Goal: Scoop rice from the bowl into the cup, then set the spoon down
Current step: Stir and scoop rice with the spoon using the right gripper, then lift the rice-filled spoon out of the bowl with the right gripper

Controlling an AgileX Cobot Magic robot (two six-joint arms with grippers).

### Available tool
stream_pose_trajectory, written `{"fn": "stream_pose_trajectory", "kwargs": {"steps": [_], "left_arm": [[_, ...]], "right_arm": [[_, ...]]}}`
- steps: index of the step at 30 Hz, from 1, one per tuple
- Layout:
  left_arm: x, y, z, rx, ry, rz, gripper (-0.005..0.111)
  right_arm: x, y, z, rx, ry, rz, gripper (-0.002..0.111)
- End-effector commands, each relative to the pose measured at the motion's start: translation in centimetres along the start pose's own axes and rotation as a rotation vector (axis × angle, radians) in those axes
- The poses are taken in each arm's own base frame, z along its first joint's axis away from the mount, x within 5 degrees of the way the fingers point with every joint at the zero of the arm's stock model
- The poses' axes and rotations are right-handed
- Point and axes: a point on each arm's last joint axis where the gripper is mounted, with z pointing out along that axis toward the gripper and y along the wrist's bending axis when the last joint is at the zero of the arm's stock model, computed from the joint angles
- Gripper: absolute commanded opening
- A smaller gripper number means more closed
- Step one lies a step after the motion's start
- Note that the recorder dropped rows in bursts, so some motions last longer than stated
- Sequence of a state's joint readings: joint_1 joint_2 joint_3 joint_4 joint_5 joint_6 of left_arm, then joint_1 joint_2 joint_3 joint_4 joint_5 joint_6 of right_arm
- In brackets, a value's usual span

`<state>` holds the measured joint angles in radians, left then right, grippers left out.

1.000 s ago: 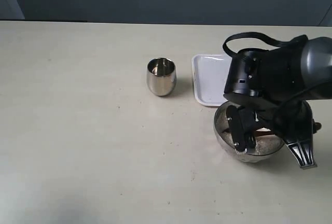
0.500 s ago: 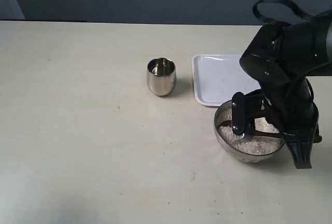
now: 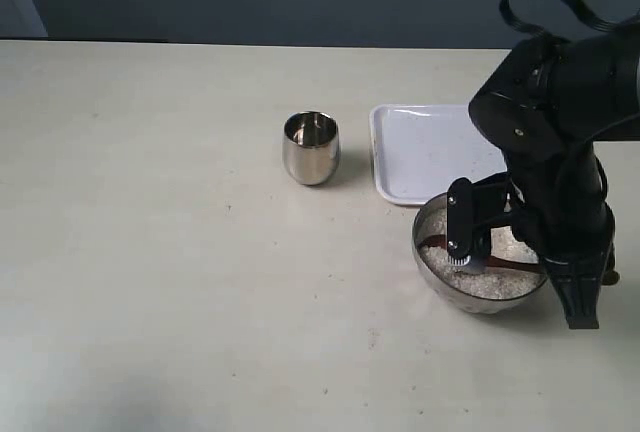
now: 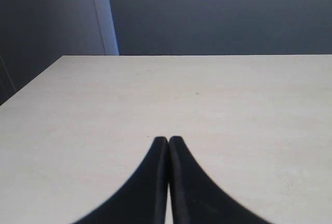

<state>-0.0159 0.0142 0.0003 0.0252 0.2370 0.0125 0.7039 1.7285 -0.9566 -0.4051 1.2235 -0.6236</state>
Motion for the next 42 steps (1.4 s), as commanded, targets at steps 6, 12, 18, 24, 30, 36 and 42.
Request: {"fn": "stream_pose_trajectory", "kwargs": {"steps": [6, 12, 18, 24, 30, 36, 42], "left_arm": [[-0.1, 0.0, 0.0, 0.006, -0.004, 0.002, 0.001], [-0.1, 0.0, 0.0, 0.006, -0.004, 0.002, 0.001], [-0.1, 0.0, 0.0, 0.006, -0.004, 0.002, 0.001], [-0.1, 0.0, 0.0, 0.006, -0.004, 0.002, 0.001], [-0.1, 0.0, 0.0, 0.006, -0.004, 0.002, 0.001], [-0.1, 0.0, 0.0, 0.006, -0.004, 0.002, 0.001], [-0.1, 0.0, 0.0, 0.006, -0.004, 0.002, 0.001]], "right_arm": [[0.1, 0.0, -0.2, -0.009, -0.023, 0.009, -0.001], [-0.1, 0.4, -0.4, -0.047, -0.058, 0.031, -0.001], [-0.2, 0.4, -0.4, -0.052, -0.061, 0.038, -0.001], [1.1, -0.2, -0.1, -0.117, -0.103, 0.136, -0.001], [2.0, -0.4, -0.1, -0.201, -0.180, 0.235, -0.001], [1.5, 0.1, -0.3, -0.257, -0.227, 0.259, -0.001], [1.5, 0.1, -0.3, -0.294, -0.254, 0.283, -0.001]]}}
